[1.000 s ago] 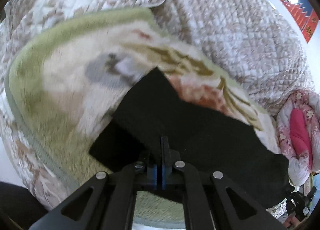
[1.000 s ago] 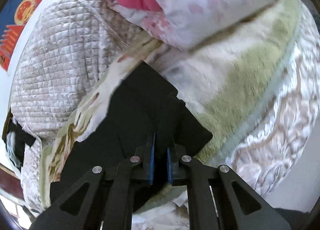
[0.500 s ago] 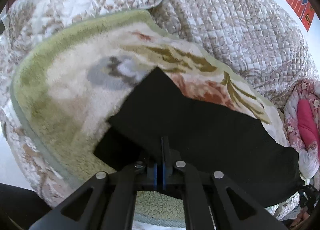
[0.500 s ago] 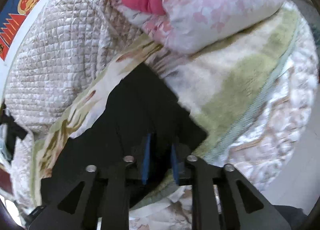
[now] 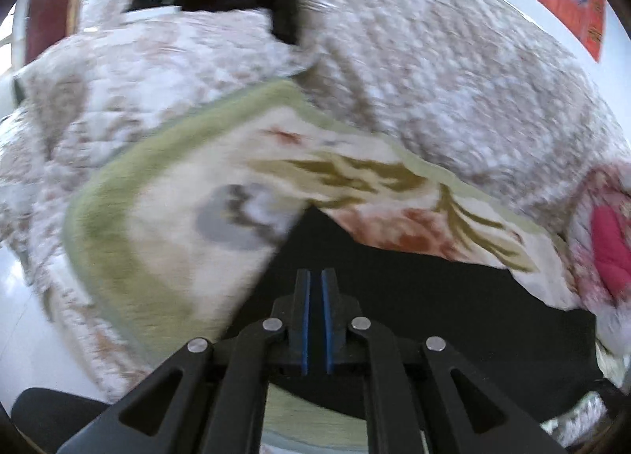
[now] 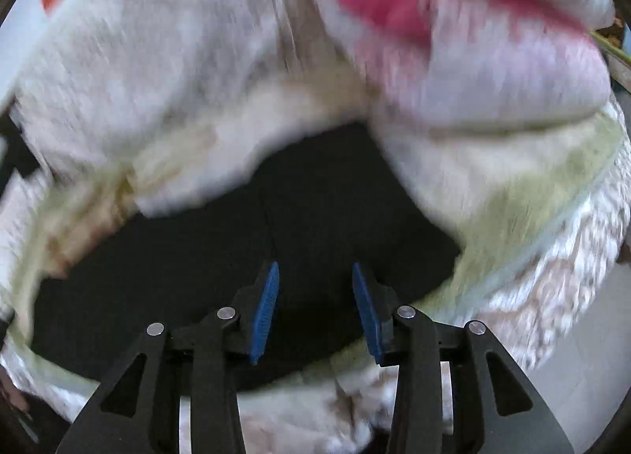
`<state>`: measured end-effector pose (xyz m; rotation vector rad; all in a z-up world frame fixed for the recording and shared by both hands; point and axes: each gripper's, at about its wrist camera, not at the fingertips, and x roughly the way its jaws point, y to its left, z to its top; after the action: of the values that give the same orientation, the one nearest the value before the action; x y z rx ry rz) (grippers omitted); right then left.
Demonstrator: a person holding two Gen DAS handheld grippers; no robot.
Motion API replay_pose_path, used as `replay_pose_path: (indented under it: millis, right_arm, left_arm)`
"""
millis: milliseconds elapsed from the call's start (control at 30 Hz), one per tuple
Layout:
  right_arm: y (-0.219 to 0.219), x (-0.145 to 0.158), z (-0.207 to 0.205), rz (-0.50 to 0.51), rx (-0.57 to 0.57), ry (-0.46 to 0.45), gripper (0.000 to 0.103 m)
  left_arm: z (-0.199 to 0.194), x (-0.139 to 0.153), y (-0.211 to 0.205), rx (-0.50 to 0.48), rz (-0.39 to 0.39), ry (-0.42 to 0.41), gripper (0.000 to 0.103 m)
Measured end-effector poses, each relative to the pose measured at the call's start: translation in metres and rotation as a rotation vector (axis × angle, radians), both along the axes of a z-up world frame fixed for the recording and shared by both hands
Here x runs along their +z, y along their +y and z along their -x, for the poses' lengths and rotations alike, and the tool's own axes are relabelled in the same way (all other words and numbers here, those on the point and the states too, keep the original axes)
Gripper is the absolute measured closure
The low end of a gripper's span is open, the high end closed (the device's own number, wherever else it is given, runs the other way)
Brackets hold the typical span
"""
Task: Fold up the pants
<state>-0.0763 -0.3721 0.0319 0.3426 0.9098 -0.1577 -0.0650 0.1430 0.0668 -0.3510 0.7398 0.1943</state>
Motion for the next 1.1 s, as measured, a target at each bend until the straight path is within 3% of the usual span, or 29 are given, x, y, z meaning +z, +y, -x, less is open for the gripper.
replay_pose_path:
  millis: [167,300,467,533,667,733,933,1100]
  right_arm:
    - [0.006,0.019,-0.001,0.021,0.023,-0.082,0.063]
    - [0.006,0.031,-0.033,0.027,0.069,-0.123,0.063]
    - [0.004,0.028,-0.086,0.046,0.087,-0.109,0.063]
    - [-0.002,0.016,-0.096,0.071,0.060,-0.083,0.063]
    - [-0.008,0.006,-0.096,0.077,0.022,-0.076,0.066]
    - [-0.003,0.010,-0.092,0.108,0.029,-0.103,0.066]
    - [0.015,0.016,-0.089,0.087,0.104,-0.156,0.065]
    - [0.028,0.015,-0.091,0.088,0.143,-0.157,0.065]
  left_arm:
    - [-0.023,-0.007,-0.029,-0.121,0.024,0.048,0.094]
    - [-0.046,-0.008,-0.050,-0.208,0.036,0.069,0.094]
    - [-0.075,-0.010,-0.072,-0.271,-0.018,0.048,0.094]
    - [-0.088,-0.020,-0.070,-0.274,-0.021,0.060,0.088]
    - [-0.106,-0.060,-0.056,-0.202,-0.029,0.192,0.085]
    - [-0.105,-0.062,-0.044,-0.161,0.006,0.167,0.085]
    - [-0.092,-0.044,-0.014,-0.009,-0.033,0.113,0.085]
    - [-0.085,-0.040,0.000,0.038,-0.040,0.091,0.085]
